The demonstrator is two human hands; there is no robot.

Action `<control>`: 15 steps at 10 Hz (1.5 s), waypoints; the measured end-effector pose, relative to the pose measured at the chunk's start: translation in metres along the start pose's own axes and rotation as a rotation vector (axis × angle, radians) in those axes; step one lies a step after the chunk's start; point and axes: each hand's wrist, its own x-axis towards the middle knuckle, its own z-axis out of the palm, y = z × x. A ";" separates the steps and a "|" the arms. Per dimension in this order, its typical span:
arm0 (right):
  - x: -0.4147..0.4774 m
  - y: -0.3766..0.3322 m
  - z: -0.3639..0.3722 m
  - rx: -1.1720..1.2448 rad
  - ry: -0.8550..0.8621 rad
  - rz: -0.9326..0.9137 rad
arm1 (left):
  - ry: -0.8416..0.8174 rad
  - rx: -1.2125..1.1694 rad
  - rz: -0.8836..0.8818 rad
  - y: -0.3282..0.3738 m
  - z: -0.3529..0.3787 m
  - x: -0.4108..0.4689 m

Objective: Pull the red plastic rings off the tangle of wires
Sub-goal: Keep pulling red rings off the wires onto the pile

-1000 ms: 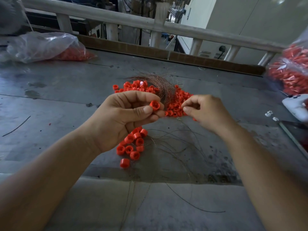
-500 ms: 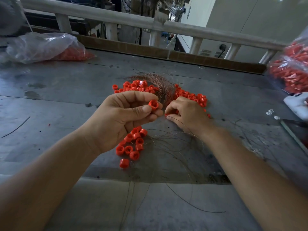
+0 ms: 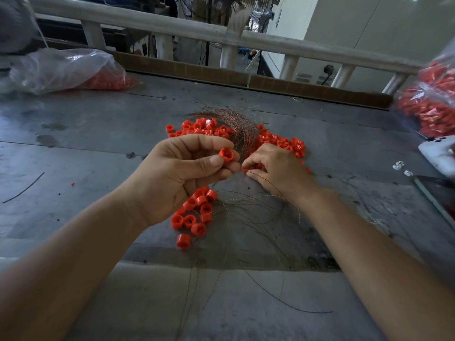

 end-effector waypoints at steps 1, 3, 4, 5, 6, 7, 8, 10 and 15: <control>0.000 -0.001 0.000 0.001 0.003 -0.014 | 0.002 0.005 -0.001 0.000 -0.001 0.000; -0.003 0.000 -0.025 0.404 0.195 0.203 | 0.009 0.041 0.005 -0.001 -0.001 0.000; -0.010 -0.010 -0.043 0.782 0.193 0.197 | 0.031 0.103 0.007 -0.002 0.000 0.000; -0.015 -0.024 -0.048 1.102 0.097 0.154 | 0.067 0.148 0.015 -0.003 0.001 0.000; -0.018 -0.036 -0.043 1.221 0.008 0.157 | 0.102 0.166 0.025 -0.002 0.002 0.000; -0.020 -0.041 -0.040 1.223 -0.021 0.169 | 0.111 0.169 0.030 -0.002 0.002 0.000; -0.020 -0.041 -0.039 1.205 -0.026 0.174 | 0.103 0.179 0.032 -0.001 0.003 0.000; -0.022 -0.045 -0.036 1.101 -0.027 0.124 | 0.108 0.212 0.047 -0.002 0.002 0.000; -0.026 -0.054 -0.016 0.682 0.206 -0.099 | 0.166 0.331 0.062 -0.005 0.006 0.000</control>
